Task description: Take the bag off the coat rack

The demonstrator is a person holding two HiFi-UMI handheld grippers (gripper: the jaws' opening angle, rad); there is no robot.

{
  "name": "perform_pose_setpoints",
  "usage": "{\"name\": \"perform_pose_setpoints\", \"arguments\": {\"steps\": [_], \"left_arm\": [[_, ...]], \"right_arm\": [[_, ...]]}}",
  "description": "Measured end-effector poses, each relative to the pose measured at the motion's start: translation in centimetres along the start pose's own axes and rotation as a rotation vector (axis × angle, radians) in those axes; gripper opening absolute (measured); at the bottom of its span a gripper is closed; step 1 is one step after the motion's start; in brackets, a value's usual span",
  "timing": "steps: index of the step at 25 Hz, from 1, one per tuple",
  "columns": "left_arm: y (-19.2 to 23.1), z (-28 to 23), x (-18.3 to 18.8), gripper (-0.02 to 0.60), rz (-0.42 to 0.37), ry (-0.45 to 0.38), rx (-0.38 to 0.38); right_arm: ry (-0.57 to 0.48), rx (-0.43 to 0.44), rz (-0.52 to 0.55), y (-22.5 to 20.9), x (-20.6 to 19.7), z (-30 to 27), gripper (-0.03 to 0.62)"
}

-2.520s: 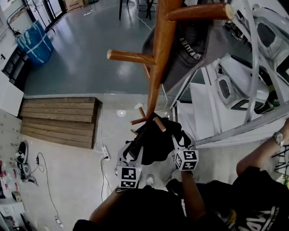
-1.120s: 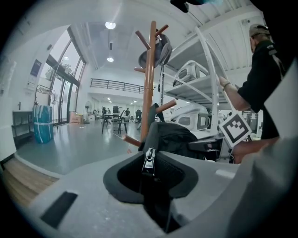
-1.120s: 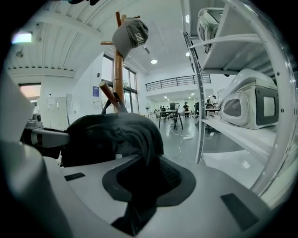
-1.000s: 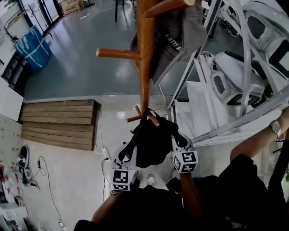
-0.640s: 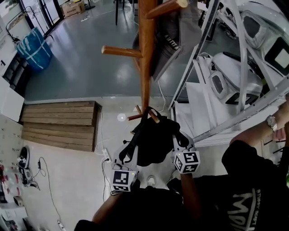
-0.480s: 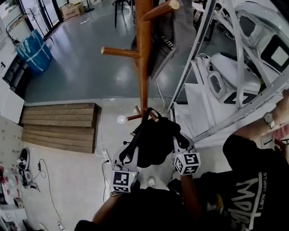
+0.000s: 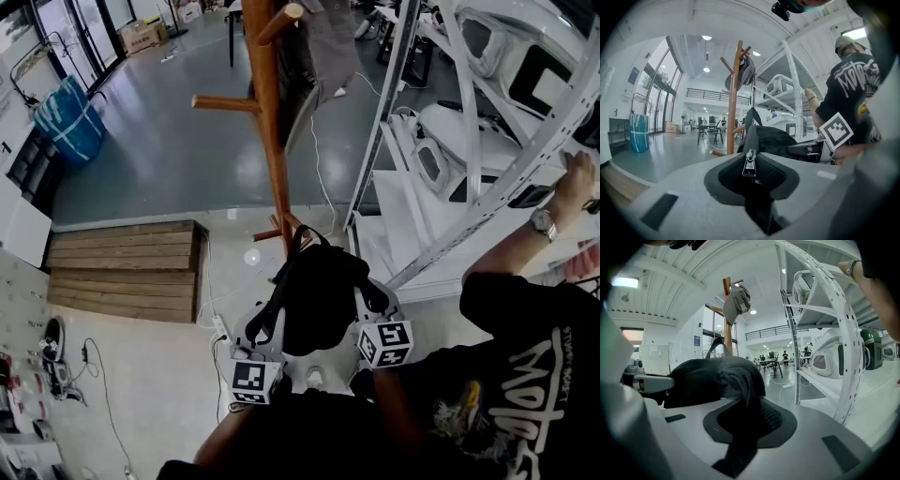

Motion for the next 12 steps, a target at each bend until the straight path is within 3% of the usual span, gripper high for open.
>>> {"name": "perform_pose_setpoints", "arguments": {"steps": [12], "left_arm": [[-4.6,4.3,-0.1,0.081,0.016,0.032,0.024]], "right_arm": [[-0.007,0.042,-0.042,0.8,-1.0,5.6,0.062]]}}
Point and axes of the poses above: the fingertips, and each gripper's own axes: z backward along the fingers, y to its left, x out of its top, the point moved 3 cm from there along z, backward along the fingers, and after that the axes turned 1 degree about -x, right-handed, at the moved point
